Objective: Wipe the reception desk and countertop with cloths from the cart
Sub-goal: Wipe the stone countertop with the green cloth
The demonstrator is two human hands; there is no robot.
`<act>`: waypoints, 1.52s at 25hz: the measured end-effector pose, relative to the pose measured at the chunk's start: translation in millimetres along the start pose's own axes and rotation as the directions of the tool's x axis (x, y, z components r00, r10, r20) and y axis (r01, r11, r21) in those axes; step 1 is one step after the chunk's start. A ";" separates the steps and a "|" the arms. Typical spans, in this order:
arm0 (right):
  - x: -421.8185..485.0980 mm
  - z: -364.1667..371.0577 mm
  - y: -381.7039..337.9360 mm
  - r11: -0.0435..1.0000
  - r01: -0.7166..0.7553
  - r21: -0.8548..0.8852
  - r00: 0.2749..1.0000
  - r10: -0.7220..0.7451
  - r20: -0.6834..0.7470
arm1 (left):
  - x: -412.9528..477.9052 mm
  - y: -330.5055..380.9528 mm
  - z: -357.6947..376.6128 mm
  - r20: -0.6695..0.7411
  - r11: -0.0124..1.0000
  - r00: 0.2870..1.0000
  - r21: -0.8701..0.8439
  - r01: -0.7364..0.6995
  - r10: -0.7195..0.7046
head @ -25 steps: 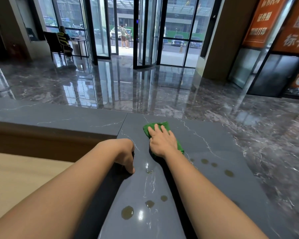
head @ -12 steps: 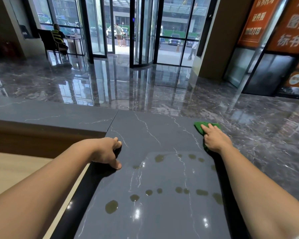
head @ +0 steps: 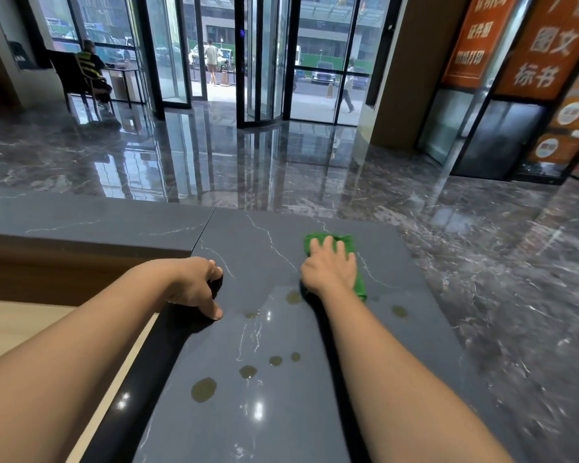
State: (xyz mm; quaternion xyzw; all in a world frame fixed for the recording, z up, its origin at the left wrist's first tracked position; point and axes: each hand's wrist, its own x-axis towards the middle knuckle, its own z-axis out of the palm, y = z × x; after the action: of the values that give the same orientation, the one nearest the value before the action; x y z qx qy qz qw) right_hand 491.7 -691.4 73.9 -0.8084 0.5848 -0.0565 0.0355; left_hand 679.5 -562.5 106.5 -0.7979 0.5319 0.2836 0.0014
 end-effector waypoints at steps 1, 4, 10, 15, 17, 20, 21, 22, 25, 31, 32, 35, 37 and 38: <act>-9.5 2.6 -19.1 0.998 0.066 0.017 0.998 -0.066 0.002 | -0.3 1.4 -0.5 -0.003 1.000 1.000 0.005 0.009 -0.009; -31.4 5.7 -57.5 0.964 0.261 0.049 0.963 -0.264 0.051 | 0.0 1.2 -1.6 0.004 0.999 1.000 0.019 0.026 -0.026; -21.7 -1.8 8.8 0.955 0.292 0.059 0.949 -0.297 0.108 | -6.1 -3.9 -2.8 -0.007 1.000 1.000 -0.002 -0.010 0.010; -23.7 -18.0 113.2 0.998 0.061 -0.011 0.994 -0.060 0.088 | -28.6 -3.6 4.1 -0.162 0.995 0.983 0.059 -0.080 0.089; -29.9 -21.9 141.6 1.000 0.001 -0.027 0.994 0.002 0.110 | -49.3 4.5 5.9 -0.238 0.989 0.960 0.034 -0.144 0.148; -41.1 -22.9 145.8 0.997 -0.078 -0.009 0.990 0.078 0.115 | -85.4 21.0 14.4 -0.289 0.973 0.939 -0.073 -0.218 0.189; -45.7 -22.8 139.1 0.994 -0.111 -0.005 0.988 0.111 0.108 | -95.1 24.2 19.7 -0.269 0.969 0.942 -0.081 -0.232 0.203; -51.0 -22.6 129.7 0.989 -0.145 -0.001 0.985 0.144 0.098 | -102.7 27.2 25.1 -0.236 0.967 0.947 -0.084 -0.242 0.217; -75.6 -18.5 90.4 0.979 -0.204 0.005 0.978 0.204 0.044 | -118.8 35.0 40.1 -0.141 0.977 0.968 -0.022 -0.212 0.207; -119.9 -7.9 -13.0 0.996 0.034 0.083 0.998 -0.038 0.054 | -119.3 49.1 61.2 -0.141 0.975 0.989 0.221 -0.022 0.054; -125.7 -7.0 -24.3 0.991 0.098 0.086 0.993 -0.103 0.062 | -118.0 51.8 62.4 -0.145 0.968 0.989 0.251 0.000 0.038; -130.1 -5.7 -25.3 0.969 0.234 0.075 0.967 -0.240 0.085 | -114.1 56.3 64.6 -0.137 0.963 0.991 0.268 0.034 0.003; -124.7 -7.8 -3.3 0.964 0.251 0.087 0.963 -0.258 0.082 | -112.8 54.6 65.5 -0.133 0.969 0.991 0.244 0.031 0.002; -120.9 -9.5 11.6 0.968 0.233 0.094 0.968 -0.240 0.067 | -113.0 53.6 65.1 -0.135 0.972 0.991 0.232 0.024 0.008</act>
State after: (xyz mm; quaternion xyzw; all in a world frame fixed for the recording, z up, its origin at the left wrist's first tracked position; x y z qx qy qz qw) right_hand 442.1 -580.2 75.9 -0.8718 0.4793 -0.0534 0.0857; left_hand 573.7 -470.2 119.2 -0.8117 0.5571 0.1646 0.0603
